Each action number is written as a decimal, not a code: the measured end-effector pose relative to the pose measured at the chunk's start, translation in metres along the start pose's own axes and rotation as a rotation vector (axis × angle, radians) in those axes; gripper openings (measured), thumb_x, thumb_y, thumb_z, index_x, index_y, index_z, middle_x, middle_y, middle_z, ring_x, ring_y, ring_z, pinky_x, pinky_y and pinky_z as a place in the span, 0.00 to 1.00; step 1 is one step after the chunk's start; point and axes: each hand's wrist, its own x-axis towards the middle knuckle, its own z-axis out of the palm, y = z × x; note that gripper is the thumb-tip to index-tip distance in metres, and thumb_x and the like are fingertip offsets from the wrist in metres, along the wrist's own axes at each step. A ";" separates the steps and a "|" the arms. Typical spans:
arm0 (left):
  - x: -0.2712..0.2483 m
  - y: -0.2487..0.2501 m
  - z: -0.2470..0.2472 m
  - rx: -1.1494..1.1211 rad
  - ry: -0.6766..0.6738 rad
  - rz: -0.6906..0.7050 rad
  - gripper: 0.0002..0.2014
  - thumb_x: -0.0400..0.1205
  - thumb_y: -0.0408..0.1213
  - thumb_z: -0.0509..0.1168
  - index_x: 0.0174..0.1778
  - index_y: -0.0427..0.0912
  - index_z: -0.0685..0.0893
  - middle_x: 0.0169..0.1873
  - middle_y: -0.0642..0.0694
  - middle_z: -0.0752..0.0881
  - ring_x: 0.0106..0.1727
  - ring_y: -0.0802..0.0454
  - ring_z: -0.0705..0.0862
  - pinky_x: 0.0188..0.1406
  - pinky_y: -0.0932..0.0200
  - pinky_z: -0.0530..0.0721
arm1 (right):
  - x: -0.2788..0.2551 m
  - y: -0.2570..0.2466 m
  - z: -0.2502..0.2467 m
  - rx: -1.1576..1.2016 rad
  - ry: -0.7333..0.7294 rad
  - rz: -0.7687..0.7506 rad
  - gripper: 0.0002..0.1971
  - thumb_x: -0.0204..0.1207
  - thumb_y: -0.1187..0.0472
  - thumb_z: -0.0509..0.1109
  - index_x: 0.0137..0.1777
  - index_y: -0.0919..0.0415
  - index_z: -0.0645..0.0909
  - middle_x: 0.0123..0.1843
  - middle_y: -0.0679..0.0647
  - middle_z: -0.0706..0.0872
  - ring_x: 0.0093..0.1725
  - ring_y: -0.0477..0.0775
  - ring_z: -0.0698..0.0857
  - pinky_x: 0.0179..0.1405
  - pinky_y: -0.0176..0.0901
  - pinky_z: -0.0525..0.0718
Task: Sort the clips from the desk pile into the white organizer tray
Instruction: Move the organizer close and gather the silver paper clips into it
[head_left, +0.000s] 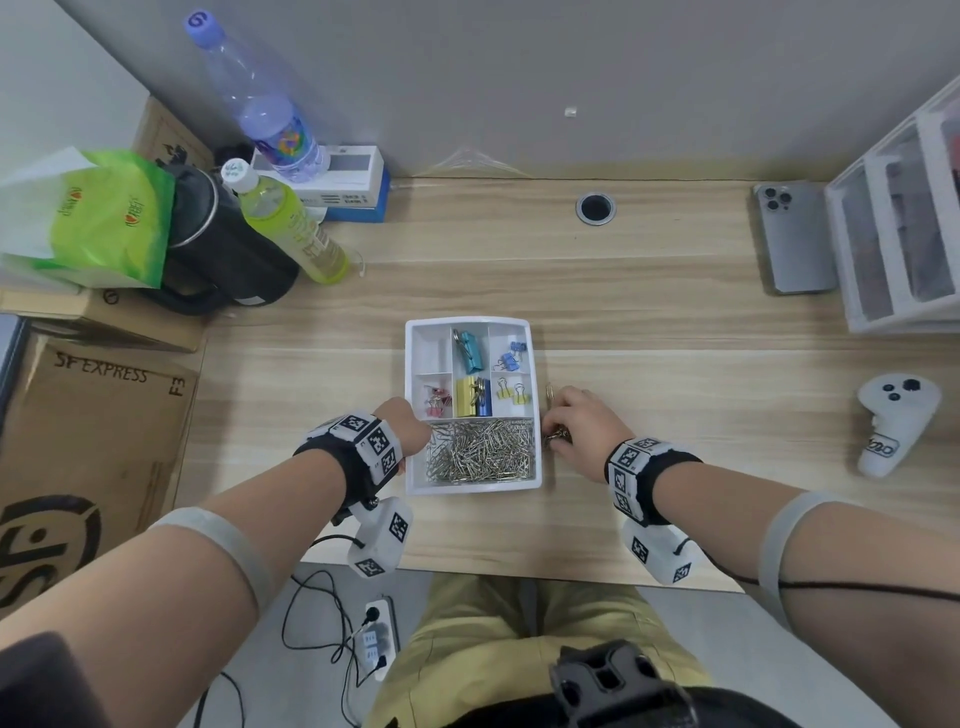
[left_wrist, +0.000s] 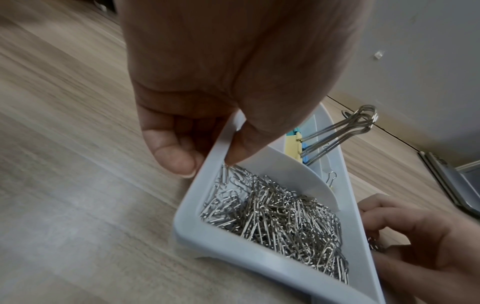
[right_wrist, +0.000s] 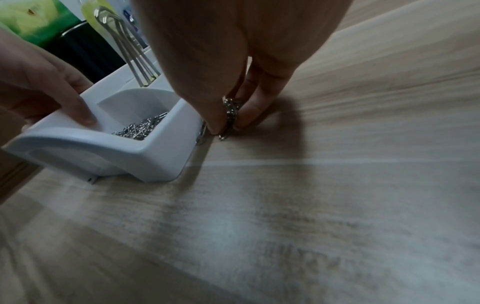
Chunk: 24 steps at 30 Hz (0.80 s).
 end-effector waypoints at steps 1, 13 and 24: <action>0.000 0.000 0.000 0.000 0.003 0.000 0.08 0.81 0.25 0.55 0.37 0.36 0.69 0.25 0.42 0.70 0.20 0.47 0.73 0.17 0.61 0.70 | 0.000 0.000 0.001 0.007 -0.002 0.003 0.07 0.73 0.65 0.75 0.50 0.58 0.87 0.54 0.53 0.80 0.57 0.55 0.76 0.63 0.50 0.75; -0.004 0.002 0.002 0.001 0.049 -0.018 0.11 0.83 0.27 0.57 0.34 0.37 0.70 0.27 0.42 0.73 0.25 0.46 0.76 0.22 0.59 0.72 | 0.001 0.004 -0.019 0.140 -0.011 0.079 0.09 0.67 0.72 0.72 0.38 0.58 0.90 0.43 0.49 0.91 0.46 0.49 0.88 0.52 0.40 0.85; -0.003 0.001 0.001 -0.003 0.032 -0.032 0.10 0.83 0.29 0.57 0.35 0.38 0.70 0.32 0.41 0.76 0.39 0.40 0.81 0.38 0.55 0.78 | 0.010 -0.053 -0.034 0.308 -0.104 0.087 0.05 0.69 0.66 0.78 0.40 0.56 0.91 0.40 0.45 0.90 0.40 0.41 0.87 0.38 0.27 0.84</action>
